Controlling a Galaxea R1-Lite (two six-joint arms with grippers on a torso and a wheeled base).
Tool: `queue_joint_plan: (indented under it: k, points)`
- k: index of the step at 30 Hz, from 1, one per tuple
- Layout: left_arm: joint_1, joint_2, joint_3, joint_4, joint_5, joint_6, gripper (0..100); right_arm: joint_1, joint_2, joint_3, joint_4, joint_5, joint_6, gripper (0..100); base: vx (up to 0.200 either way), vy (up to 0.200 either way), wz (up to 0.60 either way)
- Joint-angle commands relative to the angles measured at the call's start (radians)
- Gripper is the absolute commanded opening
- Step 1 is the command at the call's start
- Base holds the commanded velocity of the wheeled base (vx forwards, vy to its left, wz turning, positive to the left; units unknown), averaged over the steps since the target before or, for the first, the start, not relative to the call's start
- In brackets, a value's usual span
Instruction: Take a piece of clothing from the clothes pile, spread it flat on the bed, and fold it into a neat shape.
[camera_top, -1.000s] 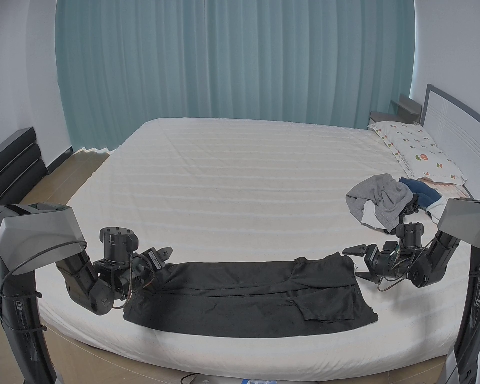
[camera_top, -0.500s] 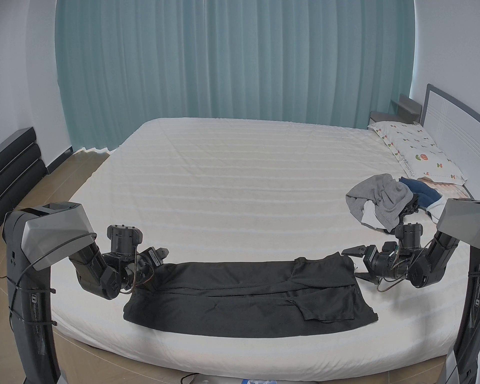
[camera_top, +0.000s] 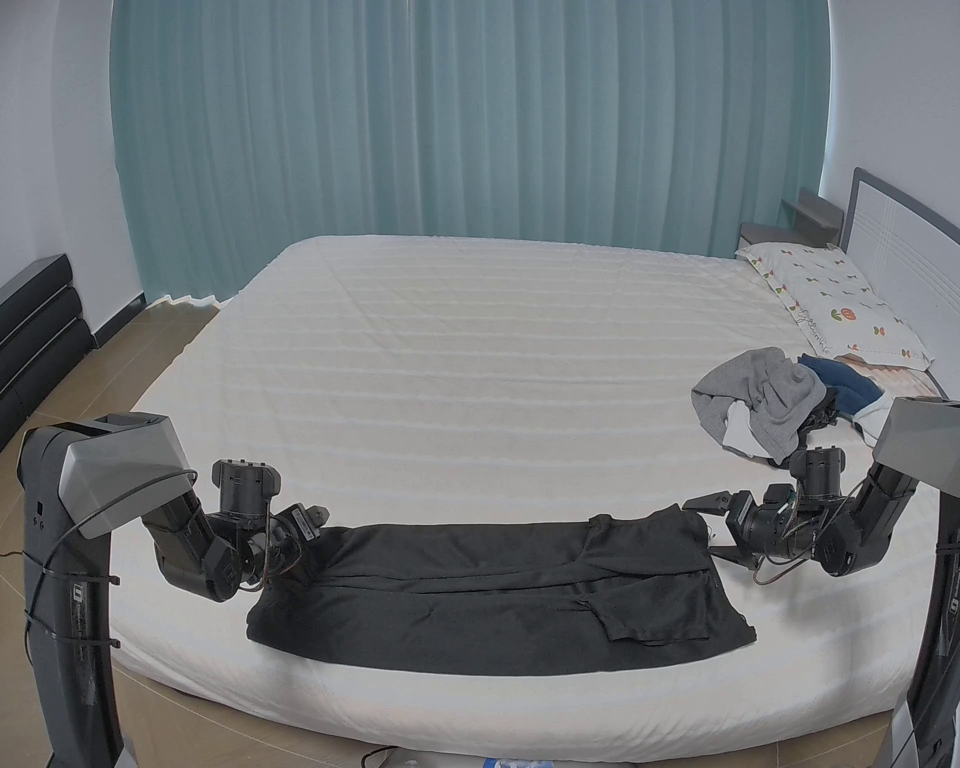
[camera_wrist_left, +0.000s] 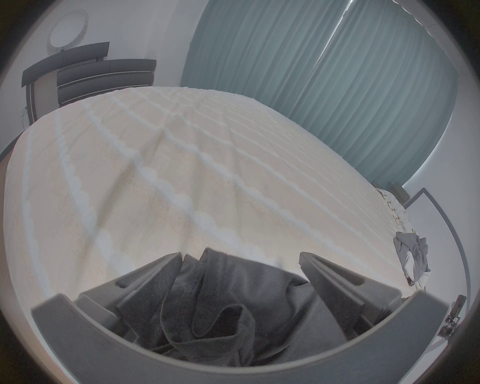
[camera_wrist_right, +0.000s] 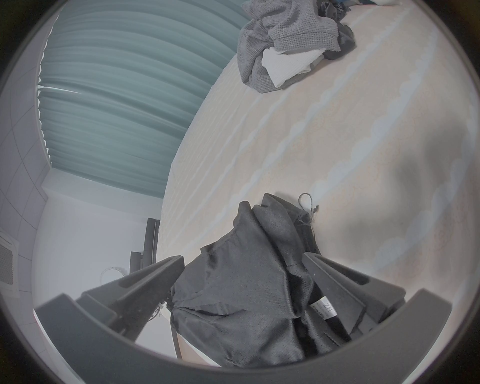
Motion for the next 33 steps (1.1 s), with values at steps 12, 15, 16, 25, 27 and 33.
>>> queue_joint_plan:
  k: [12,15,16,25,27,33]
  points:
    - [0.039,0.012,-0.031,-0.015,0.013,-0.057,0,0.018,0.047,-0.047,-0.069,-0.087,-0.001,100,0.000,0.000,0.00]
    - [0.040,0.006,-0.025,-0.033,0.013,-0.085,0,0.021,0.061,-0.079,-0.064,-0.129,0.001,100,0.000,0.000,0.00]
    - [0.044,0.006,-0.023,-0.035,0.013,-0.086,0,0.024,0.072,-0.087,-0.064,-0.135,0.001,100,0.000,0.000,0.00]
    - [0.053,-0.005,-0.015,-0.035,0.013,-0.094,0,0.056,0.104,-0.105,-0.067,-0.147,0.001,100,0.000,0.000,0.00]
    - [0.053,-0.006,-0.015,-0.035,0.013,-0.100,0,0.058,0.107,-0.118,-0.064,-0.159,0.001,100,0.000,0.000,0.00]
    - [0.056,-0.003,-0.014,-0.035,0.013,-0.104,0,0.055,0.113,-0.119,-0.046,-0.192,-0.004,0,0.000,0.000,0.00]
